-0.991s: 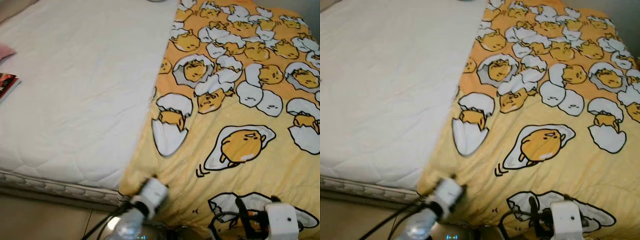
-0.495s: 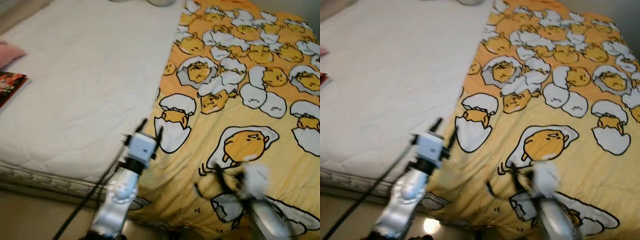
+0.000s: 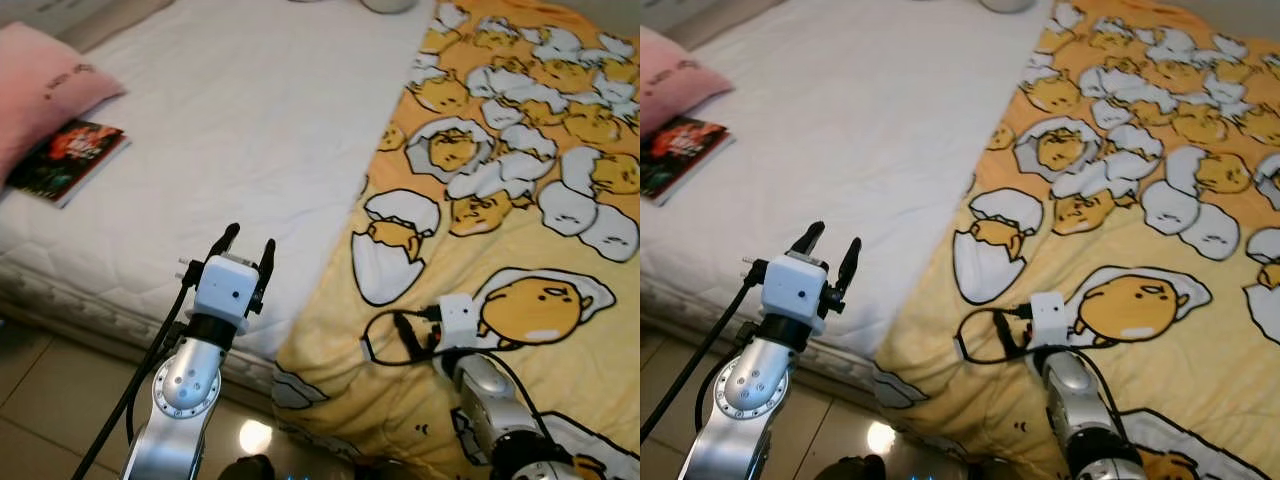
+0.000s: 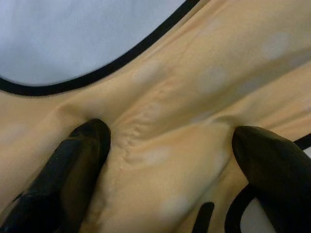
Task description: Clean up the room
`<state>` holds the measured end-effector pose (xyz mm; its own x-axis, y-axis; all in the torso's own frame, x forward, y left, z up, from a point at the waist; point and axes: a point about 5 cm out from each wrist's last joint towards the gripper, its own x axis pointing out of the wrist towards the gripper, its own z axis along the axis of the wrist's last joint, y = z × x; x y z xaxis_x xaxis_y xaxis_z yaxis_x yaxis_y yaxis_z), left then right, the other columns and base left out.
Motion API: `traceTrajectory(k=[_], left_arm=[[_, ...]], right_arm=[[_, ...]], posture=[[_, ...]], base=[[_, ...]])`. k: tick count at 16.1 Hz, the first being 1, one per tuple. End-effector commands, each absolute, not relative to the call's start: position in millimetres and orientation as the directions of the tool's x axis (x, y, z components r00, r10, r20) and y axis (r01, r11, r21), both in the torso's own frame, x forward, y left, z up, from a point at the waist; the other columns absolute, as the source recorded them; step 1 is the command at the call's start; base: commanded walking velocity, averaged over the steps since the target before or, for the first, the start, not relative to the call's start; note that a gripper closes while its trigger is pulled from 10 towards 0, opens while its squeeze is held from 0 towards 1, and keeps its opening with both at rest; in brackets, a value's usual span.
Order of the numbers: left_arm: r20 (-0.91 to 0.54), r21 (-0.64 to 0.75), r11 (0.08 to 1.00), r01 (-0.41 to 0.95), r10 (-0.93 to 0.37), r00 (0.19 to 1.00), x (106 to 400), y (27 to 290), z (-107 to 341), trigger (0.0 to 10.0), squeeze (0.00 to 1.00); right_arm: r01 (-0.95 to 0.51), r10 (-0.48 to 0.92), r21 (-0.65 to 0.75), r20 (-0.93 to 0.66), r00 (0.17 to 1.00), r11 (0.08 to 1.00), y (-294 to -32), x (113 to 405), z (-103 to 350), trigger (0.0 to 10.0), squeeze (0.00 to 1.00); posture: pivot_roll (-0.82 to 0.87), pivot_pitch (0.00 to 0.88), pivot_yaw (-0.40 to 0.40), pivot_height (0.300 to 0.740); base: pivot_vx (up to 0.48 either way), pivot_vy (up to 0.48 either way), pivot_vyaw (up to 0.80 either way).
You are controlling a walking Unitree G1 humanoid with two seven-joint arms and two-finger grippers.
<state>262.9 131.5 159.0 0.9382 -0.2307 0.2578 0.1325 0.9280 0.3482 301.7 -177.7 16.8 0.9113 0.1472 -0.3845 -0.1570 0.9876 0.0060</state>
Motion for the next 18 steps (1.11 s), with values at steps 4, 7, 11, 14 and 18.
traceTrajectory(k=[4, 7, 11, 14, 18], left_arm=[[0.219, 0.365, 0.914, 0.177, -0.269, 0.938, 269.1, 122.1, 156.1, 10.0, 0.0], [0.191, 0.372, 0.91, 0.183, -0.268, 0.944, 276.4, 122.7, 148.9, 10.0, 0.0], [0.162, 0.316, 0.931, 0.181, -0.241, 0.957, 293.8, 121.0, 138.9, 10.0, 0.0], [0.032, 0.073, 0.985, 0.156, -0.159, 0.987, 295.5, 130.5, 114.4, 10.0, 0.0], [0.023, 0.095, 0.959, 0.266, -0.269, 0.963, 286.7, 132.3, 91.7, 10.0, 0.0]], right_arm=[[-0.125, 0.102, -0.006, -0.539, 0.836, 0.992, -197.8, 214.8, -43.5, 10.0, 0.0], [-0.155, 0.139, -0.005, -0.413, 0.9, 0.988, -185.7, 194.1, -29.3, 10.0, 0.0], [-0.035, 0.028, -0.074, -0.09, 0.996, 0.997, -199.1, 221.7, 47.2, 10.0, 0.0], [0.037, -0.038, 0.01, 0.066, 0.997, 0.999, -205.6, 250.1, 90.2, 10.0, 0.0], [0.08, -0.082, 0.037, 0.057, 0.995, 0.996, -205.7, 249.2, 90.3, 10.0, 0.0]], posture=[[0.2, 0.244, -0.055, 0.74], [0.14, 0.206, -0.06, 0.74], [0.1, 0.082, -0.058, 0.74], [0.09, 0.0, -0.021, 0.74], [0.08, 0.0, -0.005, 0.74]], base=[[0.0, 0.0, 0.0], [0.0, 0.0, 0.0], [0.0, 0.0, 0.0], [0.0, 0.0, 0.0], [0.0, 0.0, 0.38]])
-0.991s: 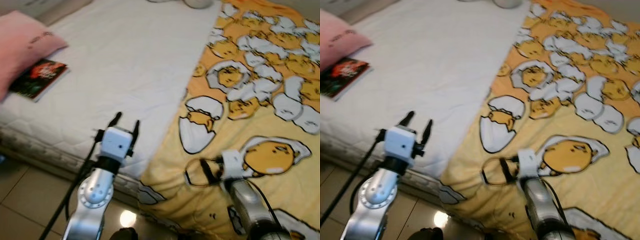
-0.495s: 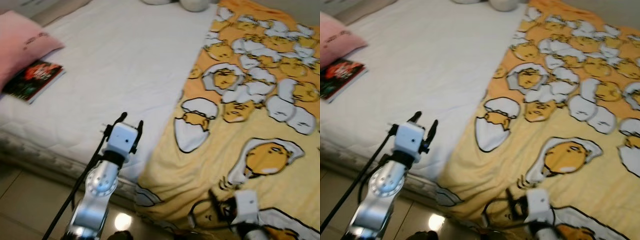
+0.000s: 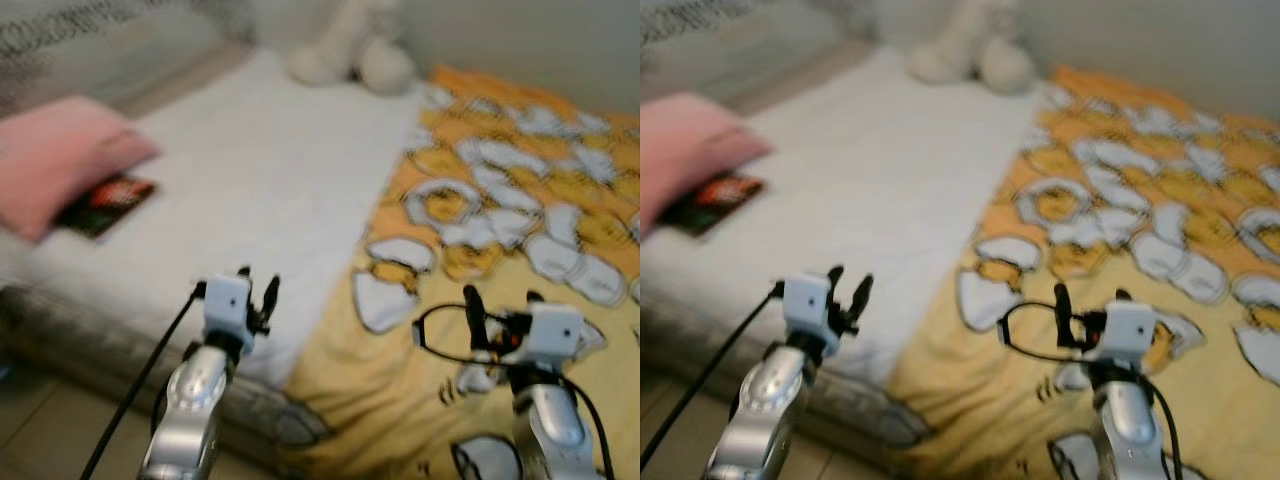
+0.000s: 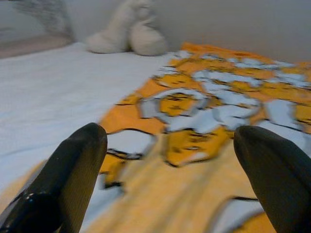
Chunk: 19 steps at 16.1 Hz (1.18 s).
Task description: Clean up the room
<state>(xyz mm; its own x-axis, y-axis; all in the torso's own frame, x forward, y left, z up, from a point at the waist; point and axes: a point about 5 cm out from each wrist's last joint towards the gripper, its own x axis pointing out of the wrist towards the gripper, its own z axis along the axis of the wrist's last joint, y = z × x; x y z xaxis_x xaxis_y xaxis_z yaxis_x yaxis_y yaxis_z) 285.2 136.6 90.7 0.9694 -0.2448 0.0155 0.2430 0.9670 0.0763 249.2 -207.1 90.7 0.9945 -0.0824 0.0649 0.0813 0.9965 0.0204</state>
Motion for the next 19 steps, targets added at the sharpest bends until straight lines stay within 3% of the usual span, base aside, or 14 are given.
traceTrajectory(k=[1, 5, 6, 9, 10, 12, 15, 17, 19], left_arm=[[0.03, 0.091, 0.963, 0.255, -0.258, 0.966, 292.1, 130.9, 91.8, 10.0, 0.0], [0.013, 0.056, 0.966, 0.252, -0.253, 0.967, 296.4, 129.7, 89.9, 10.0, 0.0], [0.011, 0.113, 0.952, 0.284, -0.287, 0.958, 295.2, 126.5, 89.0, 10.0, 0.0], [-0.081, 0.208, 0.946, 0.25, -0.238, 0.968, 292.6, 133.7, 78.4, 10.0, 0.0], [-0.184, 0.203, 0.949, 0.243, -0.206, 0.961, 282.3, 147.9, 69.2, 10.0, 0.0], [-0.22, 0.245, 0.929, 0.279, -0.227, 0.949, 269.7, 157.6, 70.9, 10.0, 0.0], [-0.124, 0.209, 0.947, 0.244, -0.222, 0.967, 288.2, 139.8, 86.1, 10.0, 0.0], [-0.103, 0.24, 0.954, 0.179, -0.158, 0.982, 287.0, 145.6, 88.9, 10.0, 0.0], [-0.088, 0.182, 0.97, 0.161, -0.147, 0.985, 270.8, 158.1, 87.9, 10.0, 0.0]], right_arm=[[0.05, -0.052, 0.048, 0.037, 0.998, 0.998, -196.2, 250.6, 84.8, 10.0, 0.0], [-0.011, 0.011, 0.089, 0.005, 1.0, 0.996, -177.2, 261.2, 78.5, 10.0, 0.0], [-0.02, 0.022, 0.103, -0.017, 1.0, 0.995, -178.0, 262.2, 74.3, 10.0, 0.0], [0.003, 0.004, 0.112, -0.057, 0.998, 0.994, -188.2, 257.3, 65.1, 10.0, 0.0], [0.011, -0.005, 0.08, -0.071, 0.997, 0.997, -196.5, 245.4, 62.0, 10.0, 0.0], [-0.009, 0.013, 0.043, -0.092, 0.996, 0.999, -204.5, 232.1, 60.3, 10.0, 0.0], [-0.028, 0.036, 0.061, -0.145, 0.989, 0.998, -207.5, 240.3, 48.0, 10.0, 0.0], [-0.052, 0.062, 0.075, -0.145, 0.988, 0.996, -204.3, 242.5, 49.1, 10.0, 0.0], [0.004, 0.013, 0.124, -0.134, 0.991, 0.992, -208.0, 233.0, 47.3, 10.0, 0.0]], posture=[[0.09, 0.0, 0.0, 0.74], [0.1, 0.0, 0.008, 0.74], [0.11, 0.0, 0.01, 0.74], [0.1, 0.0, 0.021, 0.74], [0.1, 0.0, 0.028, 0.74], [0.1, 0.0, 0.038, 0.74], [0.1, 0.0, 0.049, 0.74], [0.1, 0.0, 0.049, 0.74], [0.09, 0.0, 0.065, 0.74]], base=[[0.0, 0.0, 0.72], [0.0, 0.0, 0.69], [0.0, 0.48, 0.64], [0.0, 0.254, 0.62], [0.0, 0.289, 0.58], [0.0, 0.48, 0.53], [0.0, 0.0, 0.51], [0.0, 0.0, 0.51], [0.0, 0.0, 0.49]])
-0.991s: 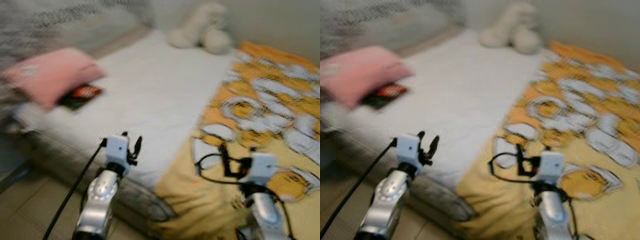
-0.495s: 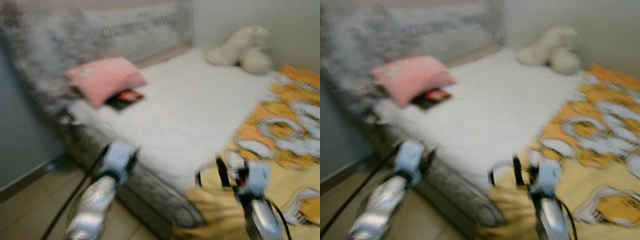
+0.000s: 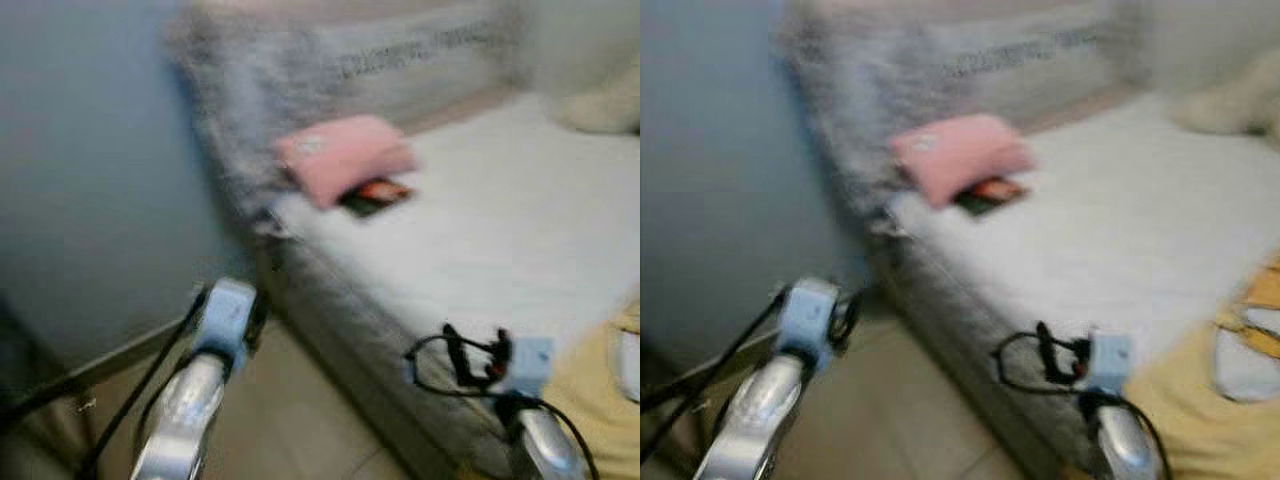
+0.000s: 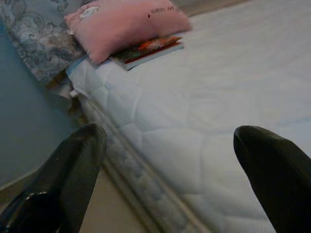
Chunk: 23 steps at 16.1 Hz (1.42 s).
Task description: Clean up the room
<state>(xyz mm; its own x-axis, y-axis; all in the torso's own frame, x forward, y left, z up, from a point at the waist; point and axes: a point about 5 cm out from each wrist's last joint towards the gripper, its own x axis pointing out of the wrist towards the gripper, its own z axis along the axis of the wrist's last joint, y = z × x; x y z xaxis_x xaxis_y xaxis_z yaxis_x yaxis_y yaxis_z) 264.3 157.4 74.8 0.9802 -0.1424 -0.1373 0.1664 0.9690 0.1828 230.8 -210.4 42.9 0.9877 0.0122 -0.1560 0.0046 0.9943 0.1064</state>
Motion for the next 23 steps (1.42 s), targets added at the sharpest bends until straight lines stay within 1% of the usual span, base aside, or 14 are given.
traceTrajectory(k=[1, 2, 3, 5, 6, 8, 9, 11, 12, 16, 17, 19, 20, 23], left_arm=[[-0.043, 0.176, 0.971, 0.16, -0.155, 0.987, 271.5, 156.7, 94.4, 10.0, 0.0], [-0.032, 0.181, 0.97, 0.16, -0.157, 0.987, 271.9, 156.4, 96.1, 10.0, 0.0], [-0.037, 0.195, 0.973, 0.125, -0.12, 0.992, 270.0, 161.6, 94.9, 10.0, 0.0], [-0.069, 0.192, 0.975, 0.11, -0.098, 0.993, 270.7, 162.1, 88.7, 10.0, 0.0], [-0.076, 0.195, 0.973, 0.124, -0.111, 0.991, 274.5, 156.3, 89.2, 10.0, 0.0], [-0.069, 0.208, 0.961, 0.18, -0.169, 0.983, 283.2, 141.1, 88.9, 10.0, 0.0], [-0.08, 0.177, 0.972, 0.157, -0.145, 0.986, 289.1, 141.1, 88.1, 10.0, 0.0], [-0.027, 0.11, 0.979, 0.172, -0.17, 0.985, 293.2, 138.5, 98.7, 10.0, 0.0], [-0.012, 0.07, 0.985, 0.157, -0.156, 0.988, 293.2, 139.1, 102.0, 10.0, 0.0], [0.002, 0.036, 0.994, 0.106, -0.106, 0.994, 296.9, 140.6, 106.7, 10.0, 0.0], [-0.003, 0.037, 0.994, 0.107, -0.107, 0.994, 297.5, 140.8, 106.1, 10.0, 0.0], [-0.008, 0.038, 0.995, 0.091, -0.091, 0.996, 298.1, 143.1, 104.6, 10.0, 0.0], [-0.006, 0.046, 0.995, 0.094, -0.094, 0.996, 298.7, 143.2, 104.9, 10.0, 0.0], [0.003, 0.061, 0.993, 0.099, -0.099, 0.995, 301.6, 146.3, 107.4, 10.0, 0.0]], right_arm=[[-0.027, 0.046, 0.126, -0.152, 0.987, 0.992, -201.8, 227.6, 41.6, 10.0, 0.0], [-0.031, 0.051, 0.128, -0.153, 0.987, 0.991, -200.9, 227.3, 41.1, 10.0, 0.0], [-0.06, 0.082, 0.148, -0.149, 0.985, 0.987, -196.9, 227.1, 42.2, 10.0, 0.0], [-0.069, 0.093, 0.163, -0.148, 0.985, 0.984, -196.4, 232.1, 42.7, 10.0, 0.0], [-0.077, 0.101, 0.164, -0.145, 0.984, 0.983, -195.6, 236.5, 43.9, 10.0, 0.0], [-0.103, 0.125, 0.142, -0.151, 0.981, 0.984, -189.7, 242.4, 43.3, 10.0, 0.0], [-0.12, 0.139, 0.132, -0.145, 0.98, 0.984, -184.4, 245.4, 43.4, 10.0, 0.0], [-0.151, 0.163, 0.108, -0.109, 0.981, 0.983, -175.4, 248.6, 49.3, 10.0, 0.0], [-0.155, 0.165, 0.099, -0.097, 0.981, 0.983, -174.6, 247.5, 51.6, 10.0, 0.0], [-0.153, 0.166, 0.114, -0.116, 0.979, 0.982, -176.0, 243.6, 49.4, 10.0, 0.0], [-0.136, 0.154, 0.145, -0.116, 0.981, 0.98, -177.8, 245.2, 49.4, 10.0, 0.0], [-0.14, 0.152, 0.109, -0.107, 0.983, 0.984, -179.2, 247.3, 51.9, 10.0, 0.0], [-0.14, 0.149, 0.09, -0.103, 0.983, 0.986, -179.8, 248.4, 52.5, 10.0, 0.0], [-0.134, 0.143, 0.093, -0.103, 0.984, 0.987, -180.1, 249.8, 52.5, 10.0, 0.0]], posture=[[0.08, 0.0, 0.067, 0.74], [0.08, 0.0, 0.067, 0.74], [0.07, 0.0, 0.062, 0.74], [0.08, 0.0, 0.062, 0.74], [0.08, 0.0, 0.061, 0.74], [0.1, 0.0, 0.056, 0.74], [0.1, 0.0, 0.06, 0.74], [0.09, 0.0, 0.057, 0.74], [0.09, 0.0, 0.055, 0.74], [0.08, 0.0, 0.048, 0.74], [0.09, 0.0, 0.048, 0.74], [0.09, 0.0, 0.047, 0.74], [0.09, 0.0, 0.045, 0.74], [0.1, 0.0, 0.043, 0.74]], base=[[0.0, -0.266, 0.49], [0.0, -0.371, 0.49], [0.0, -0.472, 0.49], [0.0, -0.472, 0.5], [0.0, -0.472, 0.49], [0.0, 0.0, 0.49], [0.0, 0.0, 0.49], [0.0, 0.0, 0.49], [0.48, 0.0, 0.49], [0.478, 0.0, 0.49], [0.472, 0.0, 0.0], [0.472, 0.0, 0.0], [0.472, 0.0, 0.68], [0.475, 0.0, 0.64]])
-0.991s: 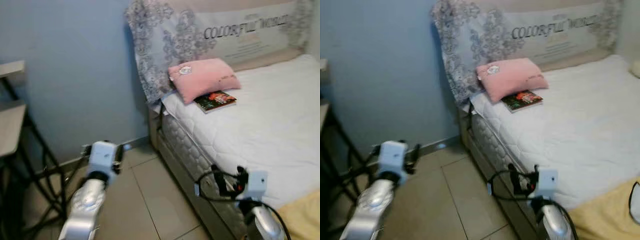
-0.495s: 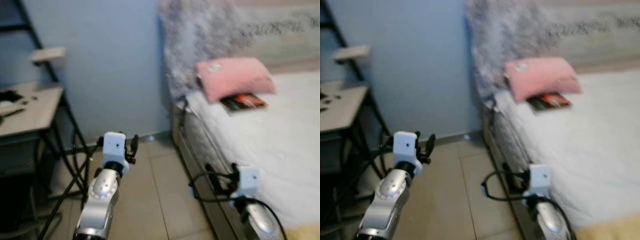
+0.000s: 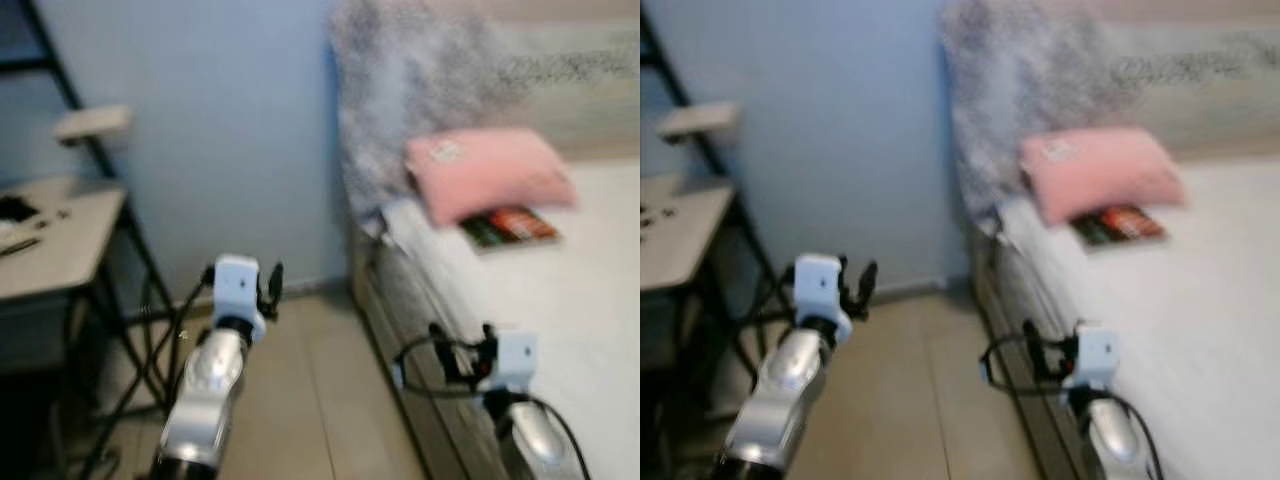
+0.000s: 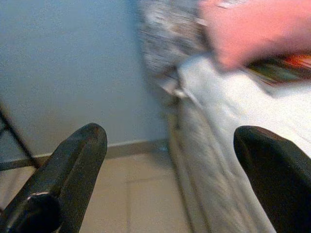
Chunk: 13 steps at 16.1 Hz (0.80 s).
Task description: Clean up the room
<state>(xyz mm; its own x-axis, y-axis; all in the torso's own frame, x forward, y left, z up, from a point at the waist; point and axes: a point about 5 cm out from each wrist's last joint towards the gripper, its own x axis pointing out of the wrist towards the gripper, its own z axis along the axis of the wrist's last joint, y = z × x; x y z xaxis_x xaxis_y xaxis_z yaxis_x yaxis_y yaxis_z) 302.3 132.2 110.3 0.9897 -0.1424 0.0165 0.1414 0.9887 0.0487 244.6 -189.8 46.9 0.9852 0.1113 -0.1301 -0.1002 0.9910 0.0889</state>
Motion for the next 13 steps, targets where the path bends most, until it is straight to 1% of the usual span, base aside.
traceTrajectory(k=[1, 6, 9, 11, 13], left_arm=[[0.004, 0.06, 0.994, 0.097, -0.097, 0.995, 302.2, 147.9, 107.7, 10.0, 0.0], [0.012, 0.058, 0.993, 0.098, -0.099, 0.995, 302.0, 147.1, 109.2, 10.0, 0.0], [0.012, 0.062, 0.993, 0.096, -0.097, 0.995, 304.8, 150.8, 109.9, 10.0, 0.0], [0.017, 0.082, 0.992, 0.095, -0.096, 0.995, 308.6, 156.1, 111.9, 10.0, 0.0], [0.011, 0.075, 0.992, 0.101, -0.102, 0.995, 308.6, 155.1, 111.4, 10.0, 0.0]], right_arm=[[-0.138, 0.147, 0.088, -0.1, 0.984, 0.986, -179.4, 250.2, 53.1, 10.0, 0.0], [-0.161, 0.168, 0.084, -0.086, 0.982, 0.983, -175.7, 251.0, 55.8, 10.0, 0.0], [-0.137, 0.144, 0.076, -0.098, 0.985, 0.988, -176.6, 251.4, 53.9, 10.0, 0.0], [-0.124, 0.133, 0.088, -0.103, 0.986, 0.988, -178.0, 251.4, 53.3, 10.0, 0.0], [-0.124, 0.132, 0.09, -0.097, 0.986, 0.988, -178.0, 250.7, 53.7, 10.0, 0.0]], posture=[[0.1, 0.0, 0.044, 0.74], [0.1, 0.0, 0.045, 0.74], [0.1, 0.0, 0.044, 0.74], [0.1, 0.0, 0.046, 0.74], [0.1, 0.0, 0.046, 0.74]], base=[[0.472, 0.0, 0.58], [0.472, 0.0, 0.59], [0.472, 0.0, 0.58], [0.472, 0.0, 0.0], [0.472, 0.0, 0.0]])
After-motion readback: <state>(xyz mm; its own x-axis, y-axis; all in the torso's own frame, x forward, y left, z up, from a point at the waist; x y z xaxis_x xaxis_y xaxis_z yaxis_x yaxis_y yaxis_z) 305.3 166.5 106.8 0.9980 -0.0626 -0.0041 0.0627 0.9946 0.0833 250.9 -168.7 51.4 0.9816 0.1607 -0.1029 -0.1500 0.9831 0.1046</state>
